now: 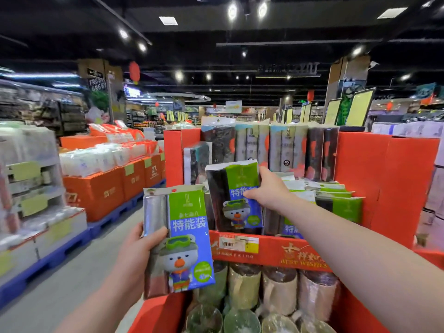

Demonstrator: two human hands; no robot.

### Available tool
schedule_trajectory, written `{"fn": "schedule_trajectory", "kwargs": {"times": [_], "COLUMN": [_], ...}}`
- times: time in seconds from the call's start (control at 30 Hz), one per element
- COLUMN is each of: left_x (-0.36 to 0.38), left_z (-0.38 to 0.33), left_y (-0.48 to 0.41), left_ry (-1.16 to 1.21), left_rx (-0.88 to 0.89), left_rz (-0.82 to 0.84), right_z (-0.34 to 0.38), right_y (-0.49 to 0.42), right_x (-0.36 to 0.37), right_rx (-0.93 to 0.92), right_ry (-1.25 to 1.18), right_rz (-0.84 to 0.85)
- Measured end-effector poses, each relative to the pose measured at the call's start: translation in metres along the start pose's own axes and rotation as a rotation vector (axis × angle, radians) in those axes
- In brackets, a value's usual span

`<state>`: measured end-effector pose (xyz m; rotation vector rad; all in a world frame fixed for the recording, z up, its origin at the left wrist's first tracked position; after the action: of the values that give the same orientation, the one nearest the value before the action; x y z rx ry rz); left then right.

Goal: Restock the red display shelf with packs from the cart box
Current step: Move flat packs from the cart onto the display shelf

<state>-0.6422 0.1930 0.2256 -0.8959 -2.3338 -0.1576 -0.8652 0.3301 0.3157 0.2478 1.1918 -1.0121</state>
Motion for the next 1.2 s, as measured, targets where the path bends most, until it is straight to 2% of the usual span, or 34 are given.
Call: {"fn": "schedule_trajectory", "kwargs": {"times": [0.13, 0.23, 0.33, 0.53, 0.73, 0.97, 1.2], "left_x": [0.004, 0.010, 0.013, 0.017, 0.017, 0.012, 0.007], "left_z": [0.004, 0.005, 0.006, 0.010, 0.016, 0.023, 0.023], "left_y": [0.003, 0.005, 0.005, 0.002, -0.003, -0.012, -0.017], "left_ry": [-0.002, 0.006, 0.005, -0.001, 0.002, -0.021, -0.024], "left_rx": [0.011, 0.010, 0.011, 0.011, 0.001, -0.008, -0.013], "left_rz": [-0.018, -0.013, -0.020, -0.024, -0.047, -0.043, -0.063], "right_z": [-0.009, -0.006, -0.003, 0.004, 0.008, 0.003, 0.000], "right_y": [0.001, 0.005, 0.005, 0.004, 0.005, -0.002, -0.005], "right_x": [0.002, -0.004, -0.008, -0.002, 0.030, 0.046, 0.055], "right_rx": [0.050, 0.028, -0.092, -0.431, -0.522, -0.452, -0.471], "right_ry": [0.127, 0.337, 0.446, 0.902, 1.024, 1.026, 1.072], "right_rz": [0.025, -0.071, -0.131, -0.189, -0.179, -0.183, -0.223]}}
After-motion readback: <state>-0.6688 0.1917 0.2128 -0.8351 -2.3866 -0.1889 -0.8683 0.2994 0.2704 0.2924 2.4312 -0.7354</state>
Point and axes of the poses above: each hand's wrist, its own y-axis away from the middle knuckle, its own x-axis out of the palm, z = x × y, the point moved 1 cm from there along -y, towards the middle knuckle, and after that the axes turned 15 degrees about y, right-handed, at the moved point
